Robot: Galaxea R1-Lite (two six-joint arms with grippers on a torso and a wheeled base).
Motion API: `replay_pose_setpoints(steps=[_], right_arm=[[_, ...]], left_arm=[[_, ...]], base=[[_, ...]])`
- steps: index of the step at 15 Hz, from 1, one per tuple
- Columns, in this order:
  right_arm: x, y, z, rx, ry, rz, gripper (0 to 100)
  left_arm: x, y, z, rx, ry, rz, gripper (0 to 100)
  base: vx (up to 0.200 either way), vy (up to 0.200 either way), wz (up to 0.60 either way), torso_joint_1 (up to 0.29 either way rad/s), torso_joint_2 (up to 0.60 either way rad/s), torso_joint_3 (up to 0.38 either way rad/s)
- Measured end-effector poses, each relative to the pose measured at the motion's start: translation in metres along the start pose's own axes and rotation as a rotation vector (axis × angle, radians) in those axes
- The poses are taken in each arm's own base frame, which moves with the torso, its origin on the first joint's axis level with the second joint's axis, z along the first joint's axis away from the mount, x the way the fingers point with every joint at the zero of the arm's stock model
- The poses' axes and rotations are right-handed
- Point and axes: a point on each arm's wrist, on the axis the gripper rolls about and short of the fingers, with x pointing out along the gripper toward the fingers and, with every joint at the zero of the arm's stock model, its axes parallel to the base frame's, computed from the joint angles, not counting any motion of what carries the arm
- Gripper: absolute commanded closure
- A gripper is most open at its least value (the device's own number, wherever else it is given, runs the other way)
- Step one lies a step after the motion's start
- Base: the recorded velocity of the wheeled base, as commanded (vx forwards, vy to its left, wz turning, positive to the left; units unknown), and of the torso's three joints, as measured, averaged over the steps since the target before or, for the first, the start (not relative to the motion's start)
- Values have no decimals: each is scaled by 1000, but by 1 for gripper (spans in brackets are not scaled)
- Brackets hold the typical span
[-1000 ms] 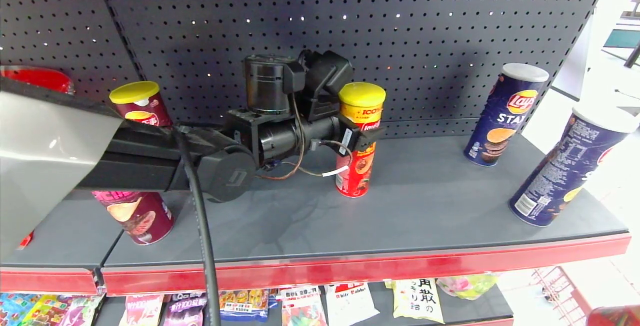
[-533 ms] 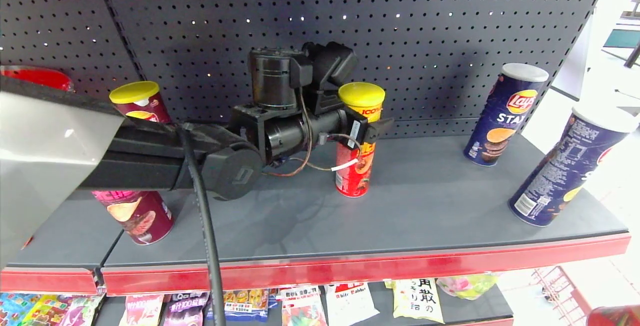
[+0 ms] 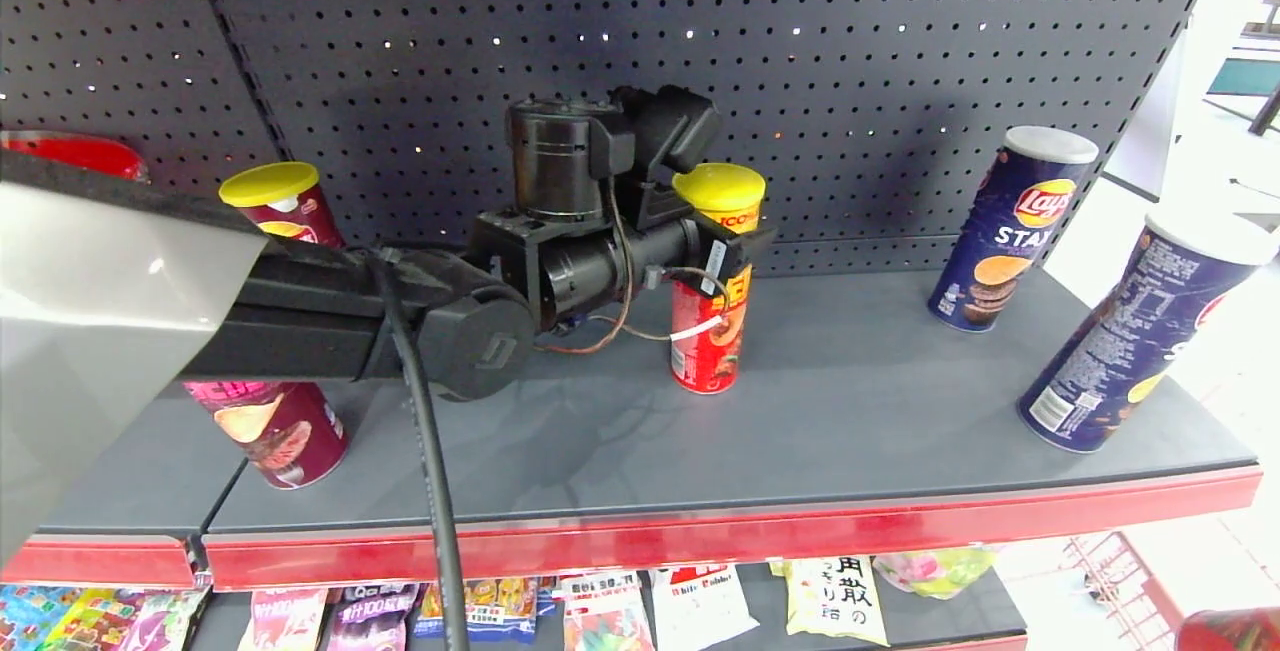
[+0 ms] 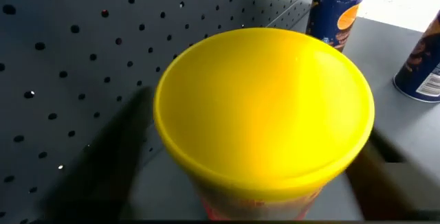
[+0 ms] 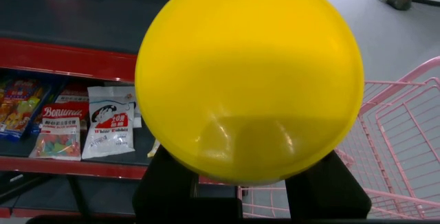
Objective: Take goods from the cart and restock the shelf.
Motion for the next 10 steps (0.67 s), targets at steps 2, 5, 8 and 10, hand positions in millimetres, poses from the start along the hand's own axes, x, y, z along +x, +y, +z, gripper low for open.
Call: replay_pose_setpoints(steps=[2,5,8,10], right_arm=[[0,0,0,0,0,0,100],[-1,0,0,2,-4,-2,100],[-1,0,0,2,-6,-3,100],[-1,0,1,2,-9,-4,100]], left_arm=[[0,-1,-2,4,5,-10,100],[-6,-2,0,-1,2,-34,100],[-26,0,7,-6,7,-106,100],[-48,1,7,-12,19,-185,100]], base=[[0,0,0,0,0,0],[0,0,0,0,0,0],[0,0,0,0,0,0],[0,0,0,0,0,0]])
